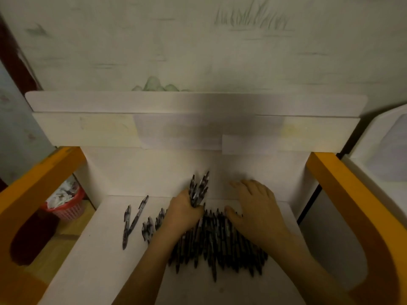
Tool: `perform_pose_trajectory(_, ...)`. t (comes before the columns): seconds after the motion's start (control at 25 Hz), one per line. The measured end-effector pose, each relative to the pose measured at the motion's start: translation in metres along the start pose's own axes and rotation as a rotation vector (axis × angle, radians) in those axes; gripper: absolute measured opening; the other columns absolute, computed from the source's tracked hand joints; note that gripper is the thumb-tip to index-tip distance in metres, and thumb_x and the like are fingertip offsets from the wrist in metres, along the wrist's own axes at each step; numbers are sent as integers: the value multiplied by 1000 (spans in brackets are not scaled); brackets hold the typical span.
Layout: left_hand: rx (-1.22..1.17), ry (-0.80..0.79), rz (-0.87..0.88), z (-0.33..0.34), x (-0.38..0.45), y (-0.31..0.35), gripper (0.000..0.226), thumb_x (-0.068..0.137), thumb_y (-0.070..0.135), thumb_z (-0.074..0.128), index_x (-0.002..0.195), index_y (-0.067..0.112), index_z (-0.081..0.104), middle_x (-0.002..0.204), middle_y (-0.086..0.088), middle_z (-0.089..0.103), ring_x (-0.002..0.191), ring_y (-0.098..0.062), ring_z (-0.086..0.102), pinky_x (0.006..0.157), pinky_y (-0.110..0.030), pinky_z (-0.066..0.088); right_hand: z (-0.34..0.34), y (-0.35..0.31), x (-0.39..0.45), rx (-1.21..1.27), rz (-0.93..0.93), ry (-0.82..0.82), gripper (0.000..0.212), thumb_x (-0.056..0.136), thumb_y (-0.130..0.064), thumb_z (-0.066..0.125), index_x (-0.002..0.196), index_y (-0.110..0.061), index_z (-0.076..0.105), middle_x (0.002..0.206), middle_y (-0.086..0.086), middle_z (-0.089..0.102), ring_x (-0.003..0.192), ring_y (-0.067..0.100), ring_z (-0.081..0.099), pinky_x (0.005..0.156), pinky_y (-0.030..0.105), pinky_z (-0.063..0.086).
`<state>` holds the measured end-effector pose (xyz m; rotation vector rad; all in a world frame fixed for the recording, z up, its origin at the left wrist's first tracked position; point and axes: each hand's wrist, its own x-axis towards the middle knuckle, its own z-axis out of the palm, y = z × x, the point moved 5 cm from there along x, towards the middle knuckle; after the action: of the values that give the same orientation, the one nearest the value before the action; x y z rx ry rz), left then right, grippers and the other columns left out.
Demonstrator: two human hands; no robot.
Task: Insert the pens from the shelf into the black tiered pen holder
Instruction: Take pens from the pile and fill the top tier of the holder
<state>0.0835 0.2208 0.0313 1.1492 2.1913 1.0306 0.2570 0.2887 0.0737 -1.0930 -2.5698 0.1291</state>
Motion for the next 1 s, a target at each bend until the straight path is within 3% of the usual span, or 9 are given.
perform_pose_trajectory(0.08, -27, -22, 59, -7, 0, 14, 32, 88, 16, 61, 119, 21, 54, 103, 4, 60, 89, -13, 55, 74, -20, 43, -18, -3, 0, 45, 6, 55, 67, 85, -49, 55, 144, -24, 37, 141, 3, 47, 133, 23, 40, 110, 41, 35)
perform_pose_trajectory(0.16, -73, -38, 118, -12, -1, 28, 45, 88, 20, 63, 130, 22, 48, 109, 7, 58, 90, -8, 54, 76, -20, 42, -40, -5, -2, 65, 13, 111, 67, 87, -47, 58, 146, -24, 35, 144, 2, 43, 135, 22, 38, 110, 38, 35)
perform_pose_trajectory(0.28, -163, -47, 207, -20, -5, 58, 34, 88, 25, 64, 119, 26, 51, 96, 9, 60, 78, -3, 56, 62, -18, 45, -72, -4, -9, 43, 37, 192, 67, 88, -46, 58, 147, -28, 31, 147, -2, 38, 138, 17, 32, 109, 29, 28)
perform_pose_trajectory(0.36, -203, -47, 279, -22, -10, 85, 18, 88, 25, 65, 100, 31, 54, 85, -1, 62, 67, -9, 58, 57, -22, 51, -93, 1, -16, 17, 57, 246, 66, 88, -47, 57, 147, -32, 31, 148, -5, 37, 138, 13, 30, 110, 27, 27)
perform_pose_trajectory(0.44, -219, -82, 339, -21, -20, 116, 18, 89, 23, 65, 87, 35, 51, 78, -13, 63, 55, -12, 58, 47, -19, 49, -115, 11, -25, -12, 88, 297, 65, 88, -50, 56, 146, -34, 30, 149, -7, 37, 139, 11, 30, 112, 29, 29)
perform_pose_trajectory(0.52, -205, -135, 379, -13, -30, 149, 17, 90, 25, 63, 88, 35, 50, 72, -13, 63, 49, -10, 59, 43, -13, 45, -139, 26, -40, -34, 122, 362, 65, 89, -51, 55, 146, -35, 29, 150, -8, 36, 139, 10, 30, 112, 30, 32)
perform_pose_trajectory(0.68, -220, -229, 455, 21, -54, 222, 13, 92, 26, 62, 83, 23, 53, 60, -9, 59, 38, -4, 56, 41, -15, 46, -190, 72, -86, -89, 222, 482, 64, 90, -55, 51, 146, -39, 25, 151, -10, 34, 138, 9, 29, 111, 31, 34)
perform_pose_trajectory(0.88, -238, -305, 619, 84, -102, 317, 14, 90, 21, 65, 96, 21, 53, 63, -5, 58, 42, -9, 53, 41, -18, 43, -256, 142, -160, -159, 335, 578, 65, 88, -56, 52, 146, -39, 28, 151, -10, 34, 139, 10, 30, 110, 33, 33)
perform_pose_trajectory(1.0, -256, -347, 705, 141, -148, 378, 15, 88, 17, 66, 94, 21, 54, 62, 1, 55, 40, -10, 53, 41, -19, 43, -293, 196, -219, -174, 394, 603, 66, 88, -53, 55, 147, -36, 29, 151, -8, 35, 140, 11, 28, 111, 34, 34)
